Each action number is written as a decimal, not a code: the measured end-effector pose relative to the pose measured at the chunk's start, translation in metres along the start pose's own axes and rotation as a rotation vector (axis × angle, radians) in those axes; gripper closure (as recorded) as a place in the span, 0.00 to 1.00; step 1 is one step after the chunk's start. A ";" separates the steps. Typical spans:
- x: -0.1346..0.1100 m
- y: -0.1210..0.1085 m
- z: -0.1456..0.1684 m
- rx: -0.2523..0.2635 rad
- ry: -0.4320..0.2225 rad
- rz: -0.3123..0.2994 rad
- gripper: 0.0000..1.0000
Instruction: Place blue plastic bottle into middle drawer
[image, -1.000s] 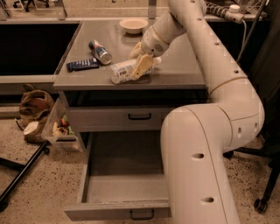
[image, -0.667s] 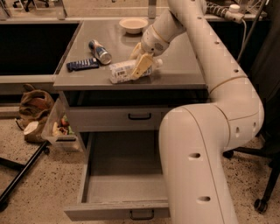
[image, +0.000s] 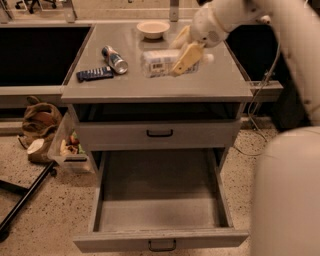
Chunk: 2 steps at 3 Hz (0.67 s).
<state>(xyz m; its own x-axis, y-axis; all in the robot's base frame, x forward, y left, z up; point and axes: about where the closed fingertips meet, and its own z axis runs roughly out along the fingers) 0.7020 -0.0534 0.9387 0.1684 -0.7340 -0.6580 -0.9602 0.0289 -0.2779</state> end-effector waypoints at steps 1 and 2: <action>-0.038 0.024 -0.083 0.197 -0.052 -0.035 1.00; -0.124 0.076 -0.144 0.342 -0.157 -0.142 1.00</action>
Offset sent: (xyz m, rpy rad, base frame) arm -0.3184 0.0142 -0.2854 0.1503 0.1475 -0.3871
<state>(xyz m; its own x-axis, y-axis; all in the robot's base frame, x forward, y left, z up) 0.5759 -0.0576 1.0996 0.3514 -0.6351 -0.6878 -0.7999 0.1781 -0.5731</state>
